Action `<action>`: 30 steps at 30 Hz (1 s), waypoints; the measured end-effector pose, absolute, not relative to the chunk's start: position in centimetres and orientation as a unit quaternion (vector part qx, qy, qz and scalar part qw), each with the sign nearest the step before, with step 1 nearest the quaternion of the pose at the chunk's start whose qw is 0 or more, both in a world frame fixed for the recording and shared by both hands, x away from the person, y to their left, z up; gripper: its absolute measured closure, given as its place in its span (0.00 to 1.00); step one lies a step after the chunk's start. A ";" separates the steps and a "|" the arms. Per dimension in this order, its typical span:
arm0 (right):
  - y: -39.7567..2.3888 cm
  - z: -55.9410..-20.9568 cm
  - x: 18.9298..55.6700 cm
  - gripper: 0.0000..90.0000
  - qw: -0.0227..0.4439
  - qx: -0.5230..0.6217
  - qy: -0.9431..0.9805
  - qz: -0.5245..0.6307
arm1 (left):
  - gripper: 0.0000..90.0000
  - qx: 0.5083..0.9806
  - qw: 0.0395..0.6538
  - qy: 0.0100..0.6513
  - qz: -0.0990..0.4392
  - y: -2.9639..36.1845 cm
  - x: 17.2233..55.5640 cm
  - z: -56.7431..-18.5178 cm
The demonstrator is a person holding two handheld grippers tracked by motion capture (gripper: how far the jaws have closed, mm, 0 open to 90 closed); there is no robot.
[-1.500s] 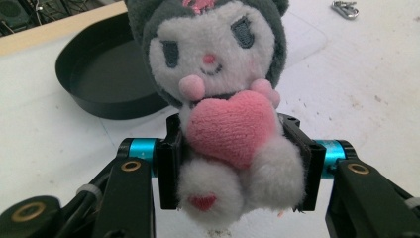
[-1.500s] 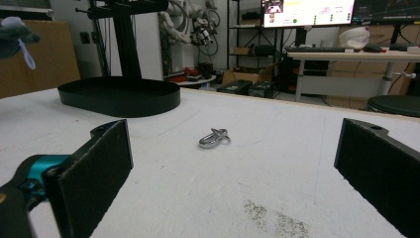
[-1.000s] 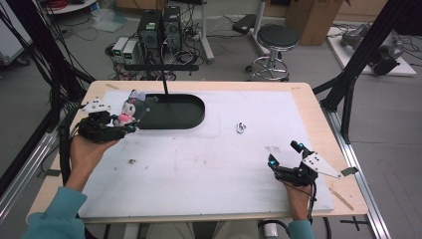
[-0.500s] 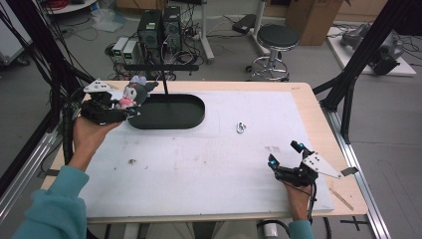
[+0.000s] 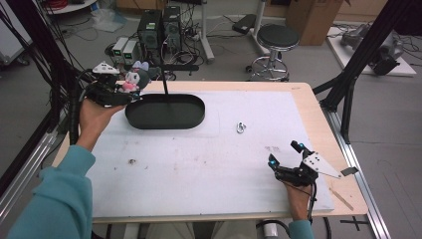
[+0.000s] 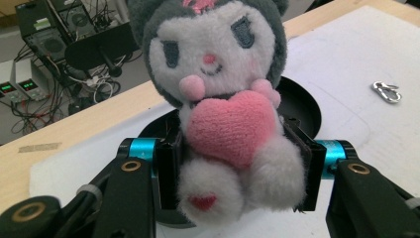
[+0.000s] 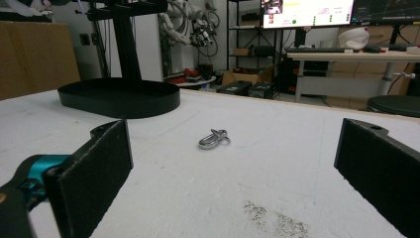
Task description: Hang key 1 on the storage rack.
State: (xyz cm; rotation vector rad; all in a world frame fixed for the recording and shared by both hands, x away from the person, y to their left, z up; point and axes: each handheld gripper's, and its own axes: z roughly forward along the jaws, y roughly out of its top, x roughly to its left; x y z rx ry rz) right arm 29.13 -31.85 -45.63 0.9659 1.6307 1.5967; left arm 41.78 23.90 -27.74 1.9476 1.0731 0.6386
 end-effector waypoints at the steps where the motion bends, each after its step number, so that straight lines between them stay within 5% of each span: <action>1: -31.8 -45.6 29.1 0.01 0.326 0.368 0.622 0.609 | 0.57 0.771 0.402 0.425 0.253 23.9 41.8 -27.7; 30: -31.9 -45.6 29.1 0.01 0.325 0.368 0.623 0.609 | 0.57 0.749 0.413 0.453 0.254 23.4 44.5 -28.1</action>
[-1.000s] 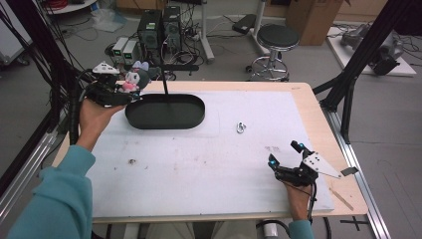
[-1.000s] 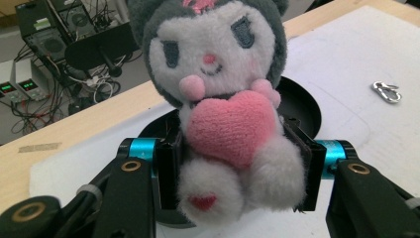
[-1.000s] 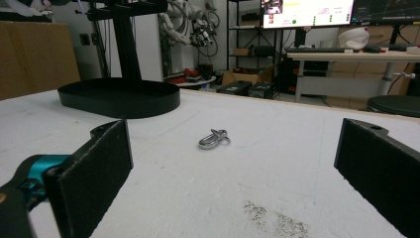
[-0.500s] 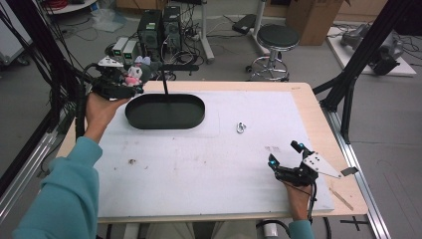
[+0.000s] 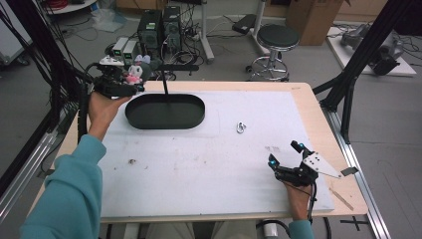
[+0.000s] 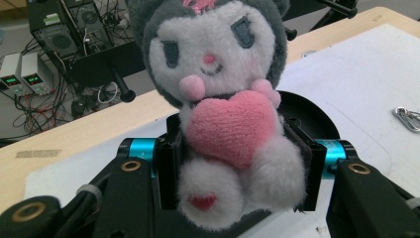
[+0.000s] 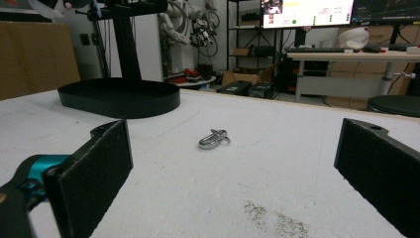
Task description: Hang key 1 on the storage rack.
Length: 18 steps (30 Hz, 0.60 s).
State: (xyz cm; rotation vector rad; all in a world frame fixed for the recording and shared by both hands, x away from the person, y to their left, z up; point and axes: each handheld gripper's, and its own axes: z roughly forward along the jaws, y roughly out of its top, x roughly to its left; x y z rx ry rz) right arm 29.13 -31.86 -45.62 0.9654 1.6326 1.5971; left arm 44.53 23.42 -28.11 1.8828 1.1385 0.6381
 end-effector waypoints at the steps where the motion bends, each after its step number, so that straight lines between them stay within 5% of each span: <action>1: -31.9 -45.6 29.1 0.01 0.325 0.369 0.623 0.609 | 0.57 0.747 0.414 0.453 0.255 23.4 44.6 -28.1; 18: -31.9 -45.6 29.1 0.01 0.328 0.368 0.621 0.609 | 0.56 0.750 0.384 0.468 0.268 23.3 44.6 -28.6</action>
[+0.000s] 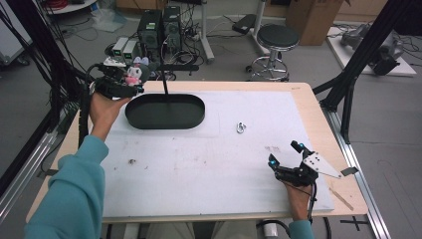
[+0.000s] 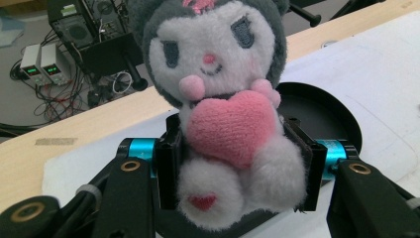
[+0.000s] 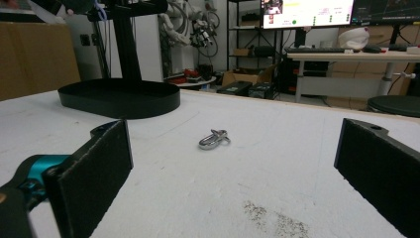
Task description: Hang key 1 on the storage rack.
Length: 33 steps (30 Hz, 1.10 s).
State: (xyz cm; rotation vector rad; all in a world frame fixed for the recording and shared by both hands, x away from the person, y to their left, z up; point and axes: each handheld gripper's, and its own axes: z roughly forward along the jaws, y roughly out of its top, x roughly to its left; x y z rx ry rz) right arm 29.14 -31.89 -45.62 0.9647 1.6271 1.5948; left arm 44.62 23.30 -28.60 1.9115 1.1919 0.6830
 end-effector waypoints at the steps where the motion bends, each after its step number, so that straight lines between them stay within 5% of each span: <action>1: -31.9 -45.6 29.1 0.01 0.328 0.368 0.621 0.609 | 0.56 0.751 0.381 0.467 0.270 23.2 44.5 -28.7; 33: -31.8 -45.6 29.1 0.01 0.325 0.369 0.622 0.609 | 0.56 0.774 0.332 0.470 0.264 22.8 44.0 -32.1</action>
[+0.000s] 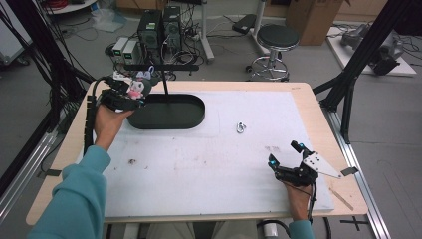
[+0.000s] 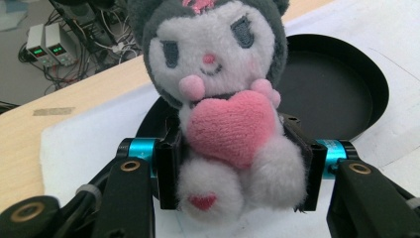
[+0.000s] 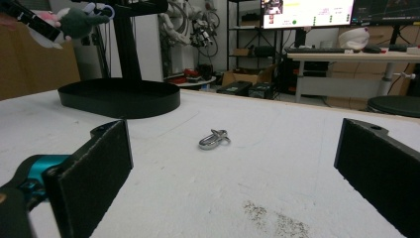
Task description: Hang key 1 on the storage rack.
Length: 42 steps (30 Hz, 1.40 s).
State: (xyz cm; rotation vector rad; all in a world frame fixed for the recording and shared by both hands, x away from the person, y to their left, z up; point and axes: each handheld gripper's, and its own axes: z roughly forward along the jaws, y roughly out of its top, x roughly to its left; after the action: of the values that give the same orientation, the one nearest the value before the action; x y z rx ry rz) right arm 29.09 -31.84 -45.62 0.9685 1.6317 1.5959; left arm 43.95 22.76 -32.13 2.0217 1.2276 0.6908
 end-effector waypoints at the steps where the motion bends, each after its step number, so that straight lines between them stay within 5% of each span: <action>1: -31.9 -45.6 29.1 0.01 0.325 0.369 0.623 0.609 | 0.56 0.775 0.329 0.471 0.263 22.8 44.0 -32.3; 28: -31.8 -45.6 29.1 0.01 0.327 0.370 0.623 0.607 | 0.53 0.761 0.363 0.472 0.257 23.0 46.6 -35.2; 32: -31.8 -45.6 29.1 0.01 0.327 0.368 0.623 0.607 | 0.40 0.762 0.362 0.466 0.269 22.6 46.2 -34.9; 36: -31.8 -45.6 29.1 0.01 0.327 0.368 0.622 0.609 | 0.06 0.759 0.358 0.470 0.275 22.4 45.8 -34.7; 42: -31.8 -45.6 29.1 0.01 0.326 0.371 0.621 0.609 | 0.02 0.740 0.424 0.448 0.269 23.6 44.2 -34.5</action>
State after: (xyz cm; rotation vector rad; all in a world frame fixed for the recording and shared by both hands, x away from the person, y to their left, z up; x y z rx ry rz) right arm 29.09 -31.83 -45.63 0.9718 1.6263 1.5954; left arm 44.21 23.65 -34.52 1.8505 1.1199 0.6717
